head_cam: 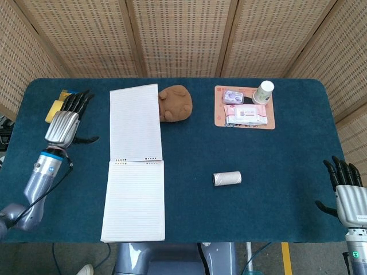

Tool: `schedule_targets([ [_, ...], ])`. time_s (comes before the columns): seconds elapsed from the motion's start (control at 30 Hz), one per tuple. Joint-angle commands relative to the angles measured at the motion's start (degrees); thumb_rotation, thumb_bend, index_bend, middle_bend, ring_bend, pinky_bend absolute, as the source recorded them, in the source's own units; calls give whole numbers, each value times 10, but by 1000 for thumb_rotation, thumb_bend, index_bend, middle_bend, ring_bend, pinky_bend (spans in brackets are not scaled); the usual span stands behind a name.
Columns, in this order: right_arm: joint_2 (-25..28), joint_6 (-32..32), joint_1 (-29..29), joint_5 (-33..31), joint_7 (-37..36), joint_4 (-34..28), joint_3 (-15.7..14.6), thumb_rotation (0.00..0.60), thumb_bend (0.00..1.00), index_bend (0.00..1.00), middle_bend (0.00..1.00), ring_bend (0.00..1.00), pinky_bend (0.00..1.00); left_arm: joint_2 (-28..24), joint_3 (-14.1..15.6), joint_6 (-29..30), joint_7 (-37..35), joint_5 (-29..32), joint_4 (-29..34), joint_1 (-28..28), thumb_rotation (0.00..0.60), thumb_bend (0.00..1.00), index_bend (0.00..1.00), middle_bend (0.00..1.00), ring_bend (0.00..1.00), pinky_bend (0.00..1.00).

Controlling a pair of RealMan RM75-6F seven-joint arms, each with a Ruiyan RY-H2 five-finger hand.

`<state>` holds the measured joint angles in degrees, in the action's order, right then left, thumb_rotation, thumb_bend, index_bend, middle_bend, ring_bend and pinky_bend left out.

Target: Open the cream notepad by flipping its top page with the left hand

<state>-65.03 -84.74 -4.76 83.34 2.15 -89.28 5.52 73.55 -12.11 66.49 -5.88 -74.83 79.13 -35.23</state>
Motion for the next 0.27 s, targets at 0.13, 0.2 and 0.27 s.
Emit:
schedule_targets([
  [0.13, 3, 2, 0, 1, -10, 3, -1, 600, 0, 0, 0, 0, 0, -64, 78, 99, 71, 7, 121, 124, 600, 0, 0, 0, 0, 0],
  [0.2, 4, 2, 1, 1, -14, 3, -1, 600, 0, 0, 0, 0, 0, -69, 93, 122, 92, 13, 148, 151, 600, 0, 0, 0, 0, 0],
  [0.27, 5, 1, 1, 0, -17, 3, 0, 600, 0, 0, 0, 0, 0, -66, 106, 151, 110, 10, 169, 177, 600, 0, 0, 0, 0, 0],
])
